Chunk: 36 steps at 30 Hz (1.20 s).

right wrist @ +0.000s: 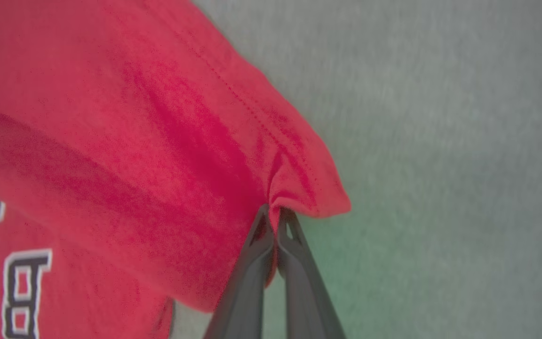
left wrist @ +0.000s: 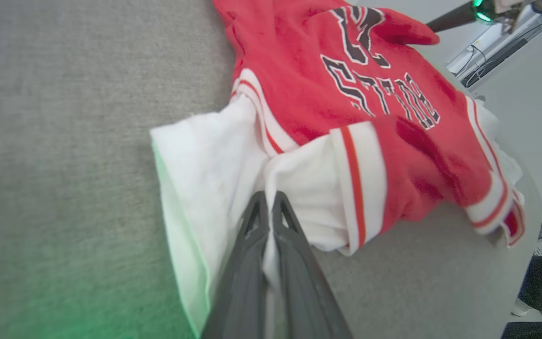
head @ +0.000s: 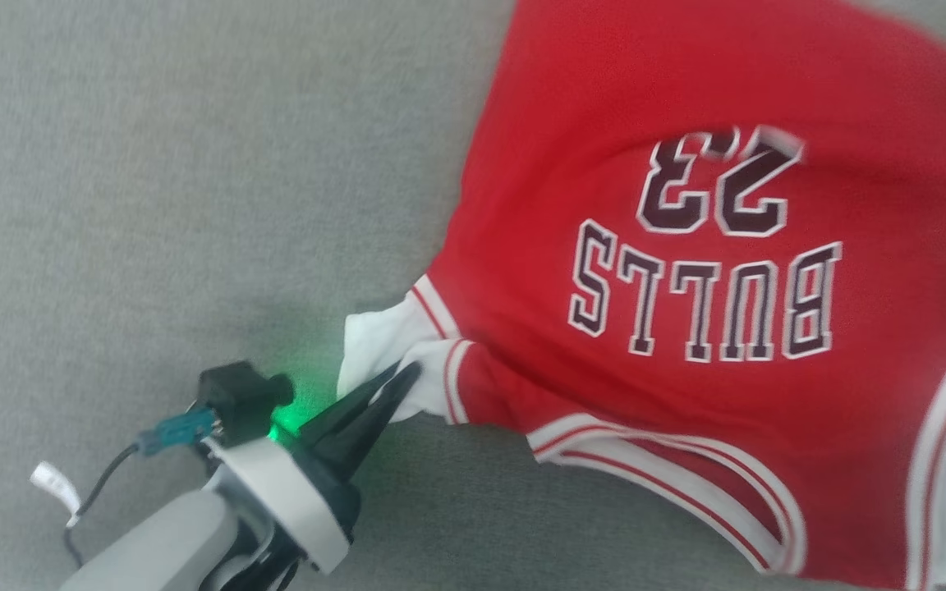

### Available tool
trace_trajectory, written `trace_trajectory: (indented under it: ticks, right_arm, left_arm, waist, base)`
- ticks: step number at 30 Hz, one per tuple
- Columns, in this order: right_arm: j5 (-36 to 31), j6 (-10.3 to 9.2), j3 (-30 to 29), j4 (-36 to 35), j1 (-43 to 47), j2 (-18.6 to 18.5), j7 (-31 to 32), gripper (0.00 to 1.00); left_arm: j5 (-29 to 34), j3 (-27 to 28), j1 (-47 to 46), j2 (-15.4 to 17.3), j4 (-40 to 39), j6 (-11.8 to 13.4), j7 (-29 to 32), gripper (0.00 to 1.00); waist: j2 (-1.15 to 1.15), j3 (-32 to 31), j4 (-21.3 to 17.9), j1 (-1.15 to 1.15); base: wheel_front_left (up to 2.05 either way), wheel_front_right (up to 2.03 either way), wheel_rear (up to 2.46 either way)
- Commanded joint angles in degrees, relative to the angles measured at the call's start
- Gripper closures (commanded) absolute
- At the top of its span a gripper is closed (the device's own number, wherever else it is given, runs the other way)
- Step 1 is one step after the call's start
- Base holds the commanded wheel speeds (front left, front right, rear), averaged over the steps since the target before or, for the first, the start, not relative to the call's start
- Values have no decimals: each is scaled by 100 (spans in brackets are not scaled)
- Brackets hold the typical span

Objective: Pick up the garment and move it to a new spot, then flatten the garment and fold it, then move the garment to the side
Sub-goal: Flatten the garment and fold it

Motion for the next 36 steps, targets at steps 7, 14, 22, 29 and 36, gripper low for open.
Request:
trace_trajectory:
  ticks: [7, 14, 22, 29, 36]
  right_arm:
    - [671, -3, -196, -1455, 2441, -502, 179, 100]
    - [666, -3, -443, -2650, 4631, -151, 261, 100]
    - [383, -2, 95, -3146, 5599, 425, 245, 100]
    - [290, -2, 97, -3293, 5296, 401, -413, 0]
    - [1131, -2, -1106, -4141, 5339, -76, -252, 0]
  left_arm:
    - [-6, 276, 564, 155, 17, 28, 14, 100]
    - [-43, 420, 855, 234, 3, 27, 11, 100]
    - [-55, 291, 686, 248, 85, 27, 11, 100]
    - [-134, 208, 576, 258, 162, 27, 11, 100]
    - [-32, 284, 678, 139, 108, 27, 11, 100]
  waist:
    - [0, -800, -661, 0]
    - [0, -1065, -898, 0]
    - [0, -1131, -927, 0]
    - [0, -1175, -989, 0]
    - [0, -1147, -948, 0]
  base:
    - [0, 0, 0]
    - [0, 0, 0]
    - [0, 0, 0]
    - [0, 0, 0]
    - [0, 0, 0]
